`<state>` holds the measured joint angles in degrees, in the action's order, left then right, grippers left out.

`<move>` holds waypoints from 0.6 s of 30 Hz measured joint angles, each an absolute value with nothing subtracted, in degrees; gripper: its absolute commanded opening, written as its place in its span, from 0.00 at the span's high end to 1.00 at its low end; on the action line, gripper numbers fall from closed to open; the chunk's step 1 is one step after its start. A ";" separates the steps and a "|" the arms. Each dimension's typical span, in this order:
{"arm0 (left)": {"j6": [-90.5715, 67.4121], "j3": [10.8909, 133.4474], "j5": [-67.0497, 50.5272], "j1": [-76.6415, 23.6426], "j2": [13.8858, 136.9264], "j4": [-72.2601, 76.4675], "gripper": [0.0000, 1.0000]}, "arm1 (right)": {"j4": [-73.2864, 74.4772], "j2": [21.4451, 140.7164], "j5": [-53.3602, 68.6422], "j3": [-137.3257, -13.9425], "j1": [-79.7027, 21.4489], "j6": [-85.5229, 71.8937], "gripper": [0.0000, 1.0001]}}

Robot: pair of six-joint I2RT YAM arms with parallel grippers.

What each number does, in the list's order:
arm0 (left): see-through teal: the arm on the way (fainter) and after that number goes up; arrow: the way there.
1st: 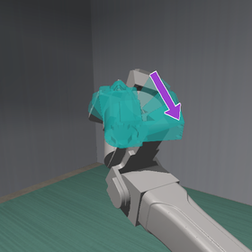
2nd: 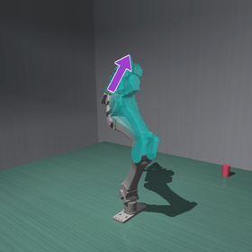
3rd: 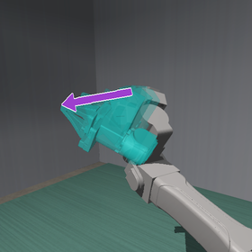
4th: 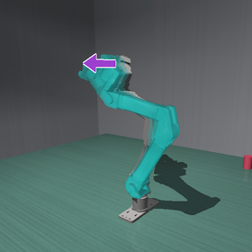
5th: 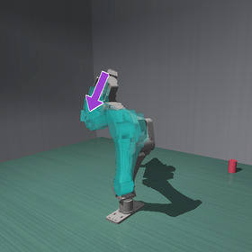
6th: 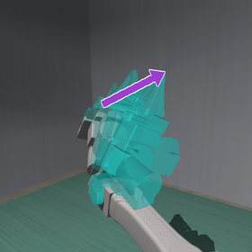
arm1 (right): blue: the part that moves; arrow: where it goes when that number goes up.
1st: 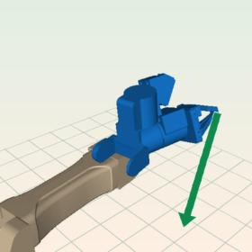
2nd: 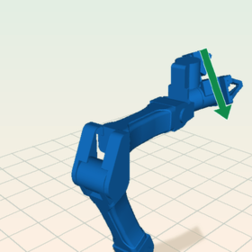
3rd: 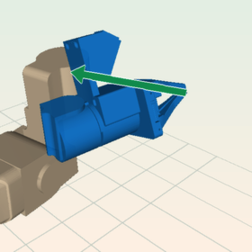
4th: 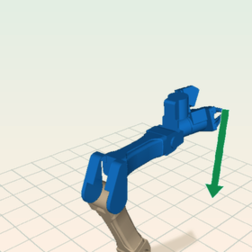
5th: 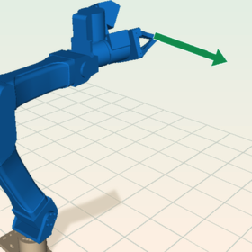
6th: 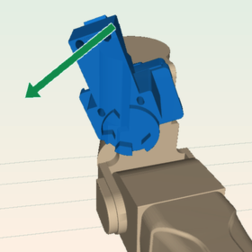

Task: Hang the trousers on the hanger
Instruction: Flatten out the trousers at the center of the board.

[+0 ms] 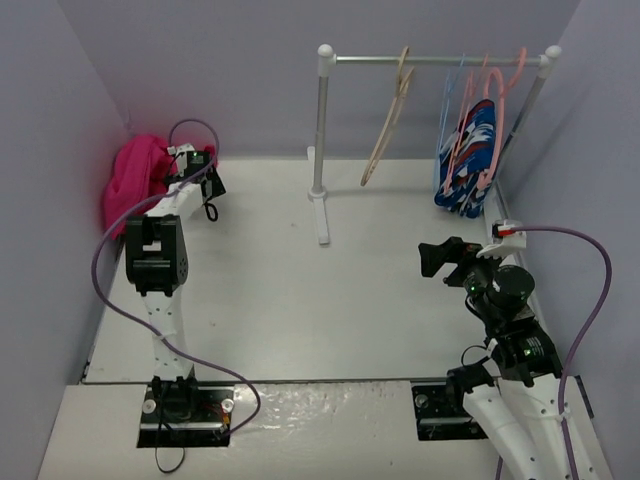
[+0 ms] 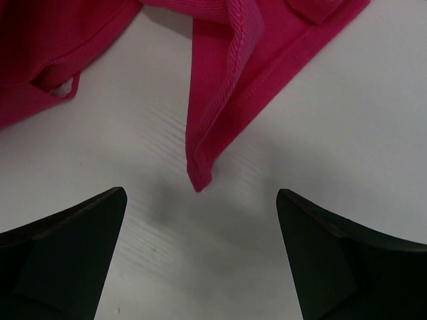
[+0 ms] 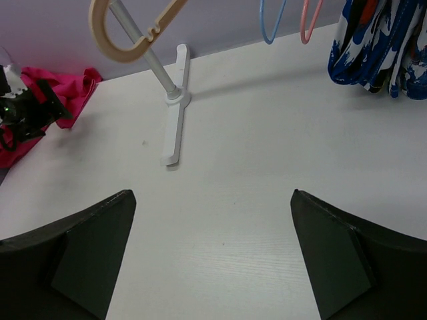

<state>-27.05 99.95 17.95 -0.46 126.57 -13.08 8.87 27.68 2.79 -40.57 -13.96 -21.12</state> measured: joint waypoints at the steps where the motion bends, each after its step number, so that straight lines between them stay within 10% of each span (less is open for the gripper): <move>1: -27.05 102.43 18.19 -0.11 128.96 -12.92 0.21 | 8.85 27.51 3.00 -40.44 -14.05 -21.00 0.00; 9: -24.06 115.56 17.41 1.87 141.02 -10.31 0.99 | 8.91 27.32 4.26 -39.39 -14.35 -20.50 0.00; 18: -20.12 104.38 11.13 0.53 132.40 -7.84 1.00 | 8.83 28.47 5.23 -39.38 -14.35 -20.53 0.00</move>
